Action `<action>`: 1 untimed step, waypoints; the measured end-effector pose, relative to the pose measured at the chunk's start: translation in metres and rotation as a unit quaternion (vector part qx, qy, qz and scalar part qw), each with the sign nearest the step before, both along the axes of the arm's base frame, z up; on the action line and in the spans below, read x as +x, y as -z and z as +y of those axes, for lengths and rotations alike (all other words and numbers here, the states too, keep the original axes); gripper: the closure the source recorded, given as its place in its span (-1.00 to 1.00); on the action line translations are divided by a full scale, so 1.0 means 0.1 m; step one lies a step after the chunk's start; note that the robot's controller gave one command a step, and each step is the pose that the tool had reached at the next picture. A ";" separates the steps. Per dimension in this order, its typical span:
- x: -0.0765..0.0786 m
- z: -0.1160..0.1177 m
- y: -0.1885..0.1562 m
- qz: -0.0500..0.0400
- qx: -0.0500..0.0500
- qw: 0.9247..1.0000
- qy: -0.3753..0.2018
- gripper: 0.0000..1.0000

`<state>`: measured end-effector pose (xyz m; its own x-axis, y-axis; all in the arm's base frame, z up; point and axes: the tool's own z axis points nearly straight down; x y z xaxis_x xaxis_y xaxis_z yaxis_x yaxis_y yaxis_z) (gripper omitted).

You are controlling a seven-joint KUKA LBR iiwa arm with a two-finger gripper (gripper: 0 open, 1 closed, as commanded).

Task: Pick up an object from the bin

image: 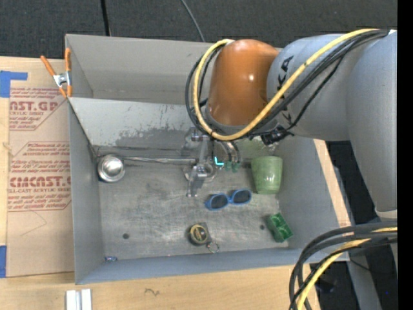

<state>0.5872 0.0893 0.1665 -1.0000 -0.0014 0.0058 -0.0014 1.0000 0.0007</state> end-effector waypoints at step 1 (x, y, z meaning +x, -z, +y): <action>-0.25 -0.85 0.82 -0.011 0.001 0.994 -0.109 -1.00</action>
Offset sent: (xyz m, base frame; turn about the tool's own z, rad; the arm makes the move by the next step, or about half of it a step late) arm -0.0323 -0.0969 -0.0965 -0.2166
